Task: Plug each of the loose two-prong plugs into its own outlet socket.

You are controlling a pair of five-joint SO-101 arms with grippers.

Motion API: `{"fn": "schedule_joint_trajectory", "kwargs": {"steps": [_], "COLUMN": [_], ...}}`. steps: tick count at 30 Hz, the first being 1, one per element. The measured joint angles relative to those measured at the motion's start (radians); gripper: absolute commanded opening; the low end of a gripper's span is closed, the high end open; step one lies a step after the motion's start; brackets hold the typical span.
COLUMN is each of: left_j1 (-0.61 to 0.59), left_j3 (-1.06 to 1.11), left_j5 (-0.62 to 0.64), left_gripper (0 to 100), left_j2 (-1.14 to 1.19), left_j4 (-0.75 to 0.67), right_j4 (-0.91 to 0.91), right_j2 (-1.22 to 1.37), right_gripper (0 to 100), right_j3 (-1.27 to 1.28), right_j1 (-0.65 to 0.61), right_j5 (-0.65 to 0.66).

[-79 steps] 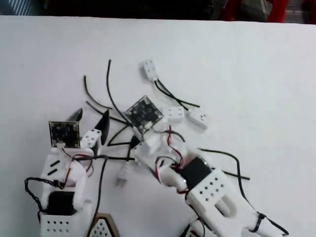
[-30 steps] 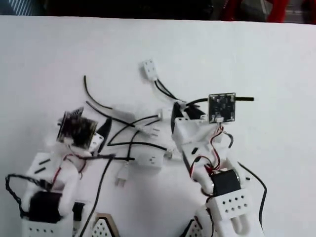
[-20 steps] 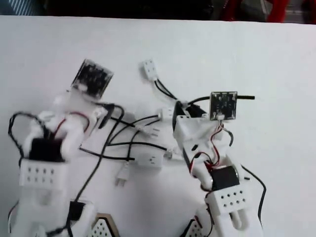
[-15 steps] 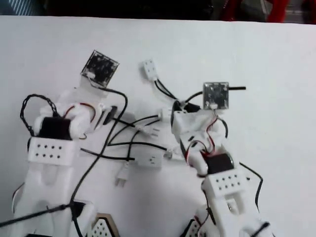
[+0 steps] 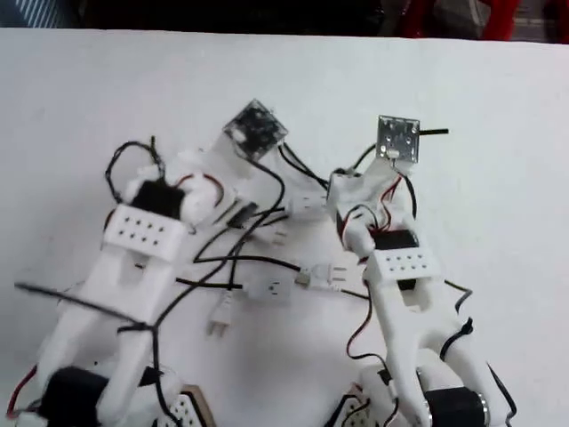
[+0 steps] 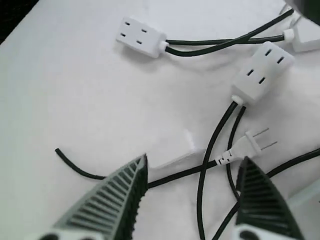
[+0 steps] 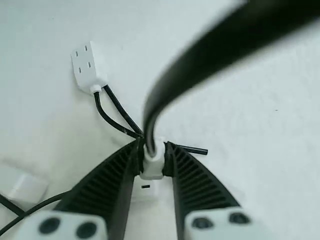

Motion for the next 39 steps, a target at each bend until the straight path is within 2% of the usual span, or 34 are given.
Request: {"fn": "schedule_joint_trajectory", "kwargs": {"steps": [12,25,34,39], "left_j1": [0.097,0.118,0.135,0.132], "left_j3": [-0.204,-0.206,-0.206,-0.207], "left_j5": [-0.018,-0.018,-0.018,-0.018], "left_gripper": [33,33,12,7], "left_j2": [0.379,0.669,0.704,0.706], "left_j4": [-0.017,-0.305,-0.359,-0.321], "right_j4": [0.000,0.000,0.000,0.000], "right_j2": [0.002,0.002,0.002,0.002], "right_gripper": [1.7,1.7,1.7,1.7], "right_j3": [-0.002,-0.002,-0.002,-0.002], "right_j1": [0.012,0.044,0.041,0.041], "right_j5": [0.000,0.000,0.000,0.000]}}
